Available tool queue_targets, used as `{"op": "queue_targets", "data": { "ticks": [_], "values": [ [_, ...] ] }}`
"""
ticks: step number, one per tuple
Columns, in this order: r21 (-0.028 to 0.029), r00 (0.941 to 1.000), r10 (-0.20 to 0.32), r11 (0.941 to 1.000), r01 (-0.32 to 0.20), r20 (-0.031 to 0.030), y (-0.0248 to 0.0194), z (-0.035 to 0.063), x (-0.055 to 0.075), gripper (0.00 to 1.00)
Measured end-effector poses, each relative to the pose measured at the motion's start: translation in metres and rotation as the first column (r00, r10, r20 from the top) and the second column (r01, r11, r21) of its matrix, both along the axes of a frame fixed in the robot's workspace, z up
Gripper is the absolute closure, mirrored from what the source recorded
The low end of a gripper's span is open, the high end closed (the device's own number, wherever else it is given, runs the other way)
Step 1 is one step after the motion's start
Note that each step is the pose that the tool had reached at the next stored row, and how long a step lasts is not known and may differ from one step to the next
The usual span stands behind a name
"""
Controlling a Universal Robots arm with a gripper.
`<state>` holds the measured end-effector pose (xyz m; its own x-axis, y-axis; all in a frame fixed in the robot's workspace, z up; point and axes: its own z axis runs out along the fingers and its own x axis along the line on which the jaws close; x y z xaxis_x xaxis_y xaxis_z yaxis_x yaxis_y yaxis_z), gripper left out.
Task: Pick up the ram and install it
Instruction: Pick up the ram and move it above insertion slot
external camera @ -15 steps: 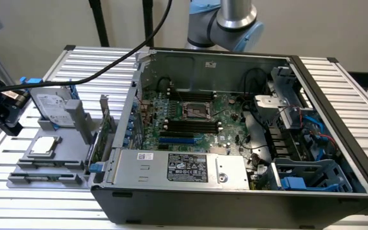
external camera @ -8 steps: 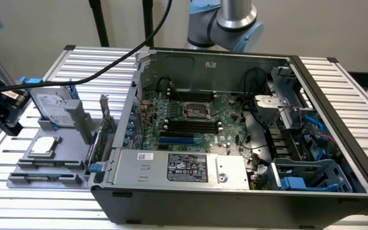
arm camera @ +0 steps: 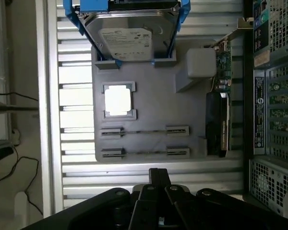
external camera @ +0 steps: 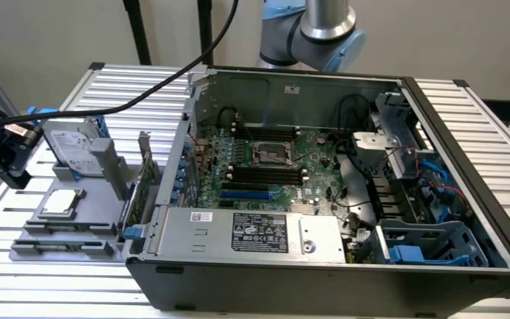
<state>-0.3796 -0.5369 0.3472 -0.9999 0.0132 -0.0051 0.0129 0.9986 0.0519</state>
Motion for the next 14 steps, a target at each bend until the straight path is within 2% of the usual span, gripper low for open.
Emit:
{"op": "queue_targets", "data": {
  "ticks": [4,7,11,14],
  "values": [
    [0.0000,0.9974,0.072,0.9974,-0.072,0.0000,0.0000,-0.0010,0.0000,0.89],
    [0.0000,0.9919,0.127,0.9919,-0.127,0.0000,-0.0001,-0.0019,0.0001,0.89],
    [0.0000,0.9801,0.198,0.9801,-0.198,0.0000,-0.0001,-0.0031,0.0001,0.89],
    [0.0000,0.9678,0.252,0.9678,-0.252,0.0000,-0.0001,-0.0039,0.0001,0.89]
  ]
}}
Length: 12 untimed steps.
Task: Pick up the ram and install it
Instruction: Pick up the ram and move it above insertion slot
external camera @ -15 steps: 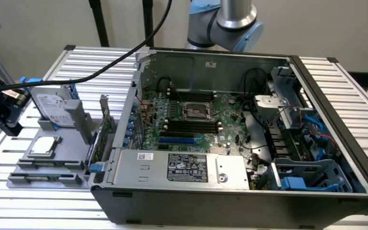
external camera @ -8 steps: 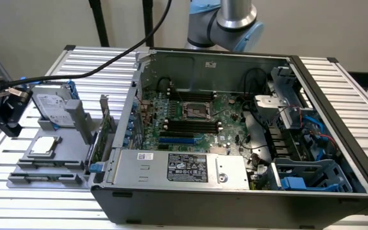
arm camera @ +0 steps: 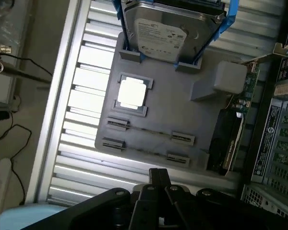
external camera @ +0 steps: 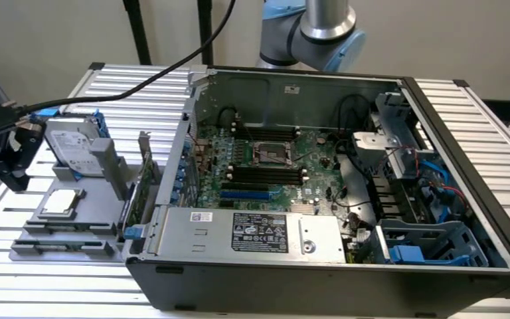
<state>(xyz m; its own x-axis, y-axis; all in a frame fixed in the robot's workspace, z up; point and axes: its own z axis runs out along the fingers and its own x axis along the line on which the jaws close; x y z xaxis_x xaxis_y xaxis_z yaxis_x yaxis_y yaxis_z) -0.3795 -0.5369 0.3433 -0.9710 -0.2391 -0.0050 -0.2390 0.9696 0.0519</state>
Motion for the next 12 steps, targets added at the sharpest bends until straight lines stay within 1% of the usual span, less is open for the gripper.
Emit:
{"op": "queue_targets", "data": {
  "ticks": [3,6,9,12],
  "values": [
    [-0.0001,0.9985,0.054,0.9985,-0.054,0.0000,0.0000,-0.0008,0.0000,0.89],
    [-0.0001,0.9940,0.109,0.9940,-0.109,0.0000,0.0000,-0.0017,0.0000,0.89],
    [0.0000,0.9866,0.163,0.9866,-0.163,0.0000,0.0000,-0.0026,0.0000,0.89],
    [-0.0001,0.9765,0.216,0.9765,-0.216,0.0000,0.0000,-0.0035,0.0000,0.89]
  ]
}}
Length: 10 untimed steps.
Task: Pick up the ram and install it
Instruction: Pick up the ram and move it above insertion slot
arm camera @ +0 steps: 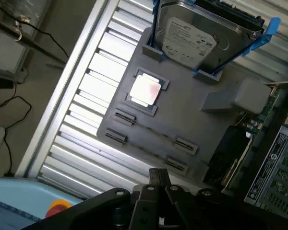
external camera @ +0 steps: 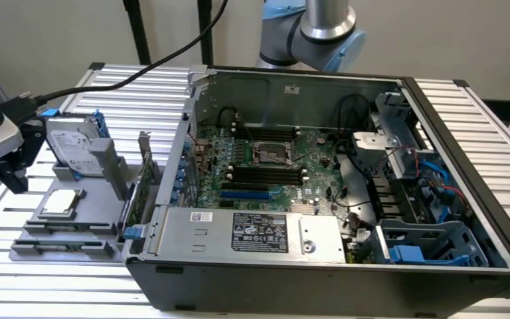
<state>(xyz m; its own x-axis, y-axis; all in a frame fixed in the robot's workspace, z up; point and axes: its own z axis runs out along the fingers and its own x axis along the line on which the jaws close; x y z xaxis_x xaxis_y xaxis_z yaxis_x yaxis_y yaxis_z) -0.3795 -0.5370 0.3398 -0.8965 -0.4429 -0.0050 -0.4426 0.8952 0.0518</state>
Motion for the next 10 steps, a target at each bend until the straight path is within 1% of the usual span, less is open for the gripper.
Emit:
{"op": "queue_targets", "data": {
  "ticks": [2,5,7,10],
  "values": [
    [0.0001,0.9994,0.036,0.9994,-0.036,0.0000,0.0000,-0.0006,0.0000,0.89],
    [0.0000,0.9958,0.091,0.9958,-0.091,0.0000,0.0000,-0.0015,0.0000,0.89],
    [0.0000,0.9918,0.128,0.9918,-0.128,0.0000,0.0000,-0.0021,0.0000,0.89],
    [0.0001,0.9835,0.181,0.9835,-0.181,0.0001,0.0000,-0.0030,0.0000,0.89]
  ]
}}
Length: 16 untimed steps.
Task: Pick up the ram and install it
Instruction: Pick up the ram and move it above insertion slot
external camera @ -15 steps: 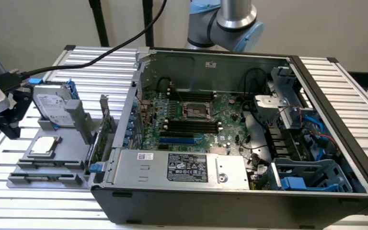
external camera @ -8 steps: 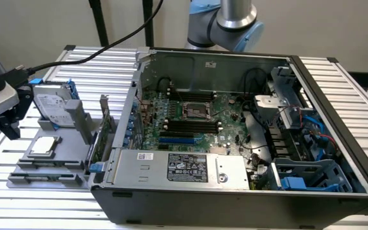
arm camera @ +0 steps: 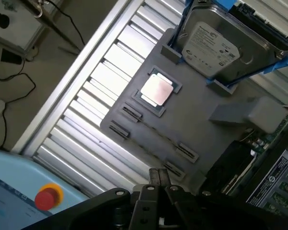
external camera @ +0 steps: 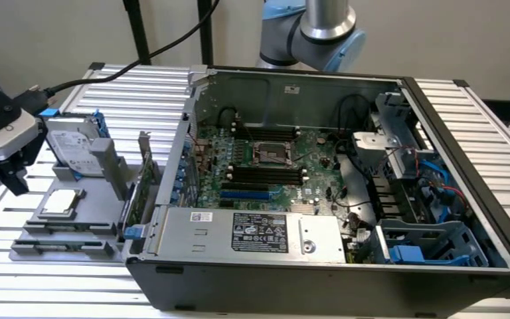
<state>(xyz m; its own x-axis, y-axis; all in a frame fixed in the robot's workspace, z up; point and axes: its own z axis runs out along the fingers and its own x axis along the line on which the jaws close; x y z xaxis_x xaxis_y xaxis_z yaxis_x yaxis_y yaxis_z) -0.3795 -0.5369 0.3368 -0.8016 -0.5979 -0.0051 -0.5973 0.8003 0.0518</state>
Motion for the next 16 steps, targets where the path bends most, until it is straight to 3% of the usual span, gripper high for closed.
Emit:
{"op": "queue_targets", "data": {
  "ticks": [4,7,12,16],
  "values": [
    [-0.0002,0.9974,0.072,0.9974,-0.072,-0.0001,0.0000,-0.0013,0.0000,0.89],
    [-0.0022,0.9918,0.128,0.9918,-0.128,-0.0005,-0.0001,-0.0024,0.0001,0.89],
    [-0.0103,0.9776,0.210,0.9776,-0.210,-0.0019,-0.0001,-0.0036,0.0000,0.89],
    [-0.0184,0.9622,0.272,0.9620,-0.272,-0.0038,-0.0001,-0.0045,0.0000,0.89]
  ]
}}
